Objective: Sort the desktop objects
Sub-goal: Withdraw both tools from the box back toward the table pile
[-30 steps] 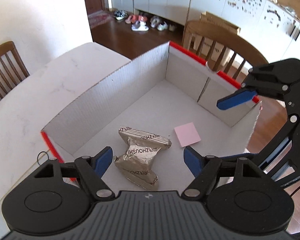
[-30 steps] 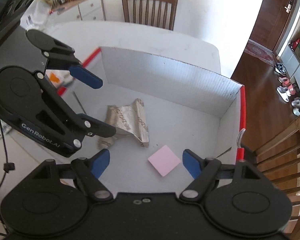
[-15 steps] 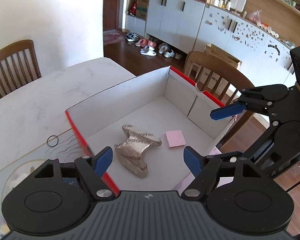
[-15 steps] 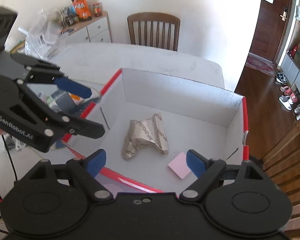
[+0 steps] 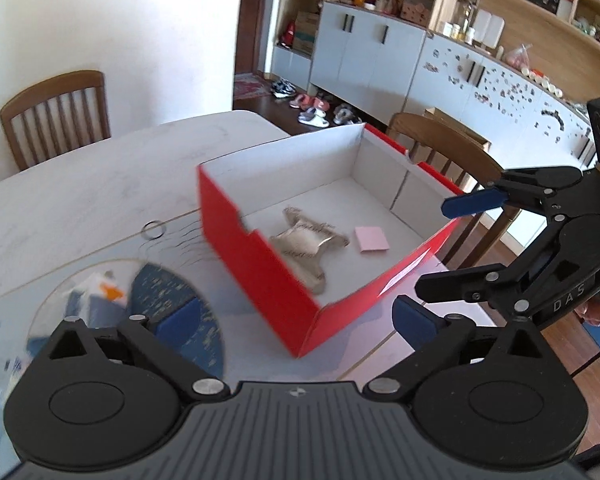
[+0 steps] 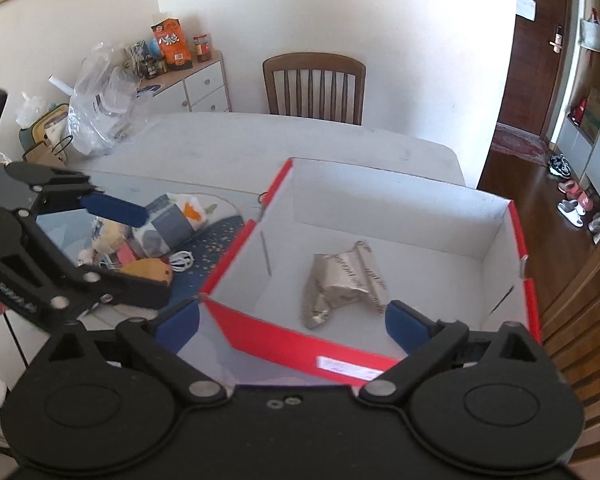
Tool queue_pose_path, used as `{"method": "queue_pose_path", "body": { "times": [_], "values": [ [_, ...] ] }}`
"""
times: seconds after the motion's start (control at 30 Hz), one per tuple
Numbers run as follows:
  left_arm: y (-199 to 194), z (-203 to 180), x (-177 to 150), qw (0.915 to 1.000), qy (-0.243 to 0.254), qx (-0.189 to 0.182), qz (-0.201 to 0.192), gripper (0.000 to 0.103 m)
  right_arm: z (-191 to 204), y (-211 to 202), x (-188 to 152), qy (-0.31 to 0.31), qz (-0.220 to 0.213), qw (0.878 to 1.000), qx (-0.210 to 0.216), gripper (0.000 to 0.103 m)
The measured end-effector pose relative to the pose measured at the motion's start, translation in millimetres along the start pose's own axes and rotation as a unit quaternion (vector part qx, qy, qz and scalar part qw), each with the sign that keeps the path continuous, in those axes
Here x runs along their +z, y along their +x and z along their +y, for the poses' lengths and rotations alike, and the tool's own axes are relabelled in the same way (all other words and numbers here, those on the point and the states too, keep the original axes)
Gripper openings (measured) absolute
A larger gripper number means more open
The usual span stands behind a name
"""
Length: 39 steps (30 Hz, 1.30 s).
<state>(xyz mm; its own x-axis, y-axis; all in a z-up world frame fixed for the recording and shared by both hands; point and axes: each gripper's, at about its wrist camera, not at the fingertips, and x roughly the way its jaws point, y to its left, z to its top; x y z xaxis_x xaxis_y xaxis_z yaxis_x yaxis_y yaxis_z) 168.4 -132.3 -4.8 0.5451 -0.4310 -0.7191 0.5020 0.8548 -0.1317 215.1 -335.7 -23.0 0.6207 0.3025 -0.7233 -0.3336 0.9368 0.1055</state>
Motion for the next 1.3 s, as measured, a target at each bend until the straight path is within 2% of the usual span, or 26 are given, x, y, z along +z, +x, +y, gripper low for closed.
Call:
{"method": "queue_pose_path", "body": {
  "times": [0.37, 0.77, 0.87, 1.1, 1.3],
  "values": [
    [-52.0, 57.2, -62.3, 0.9996, -0.018, 0.017, -0.016, 0.102, 71.4, 13.9, -11.5, 0.028, -0.008, 1.0, -0.01, 0.1],
    [-93.0, 107.1, -127.7, 0.9994, -0.022, 0.015, -0.021, 0.102, 138.6, 36.0, -24.8, 0.067, -0.007, 0.997, -0.038, 0.1],
    [-99.5, 114.0, -142.5, 0.9994, -0.011, 0.022, -0.024, 0.102, 153.5, 41.4, -23.9, 0.067, -0.007, 0.997, -0.041, 0.1],
    [-101.8, 128.7, -177.5, 0.9994, -0.003, 0.033, -0.003, 0.102, 178.3, 56.4, -22.4, 0.071, -0.005, 0.996, -0.05, 0.099],
    [-99.4, 140.3, -194.8, 0.9986, -0.003, 0.051, 0.01, 0.102, 190.0, 68.6, -21.9, 0.076, -0.003, 0.996, -0.056, 0.097]
  ]
}}
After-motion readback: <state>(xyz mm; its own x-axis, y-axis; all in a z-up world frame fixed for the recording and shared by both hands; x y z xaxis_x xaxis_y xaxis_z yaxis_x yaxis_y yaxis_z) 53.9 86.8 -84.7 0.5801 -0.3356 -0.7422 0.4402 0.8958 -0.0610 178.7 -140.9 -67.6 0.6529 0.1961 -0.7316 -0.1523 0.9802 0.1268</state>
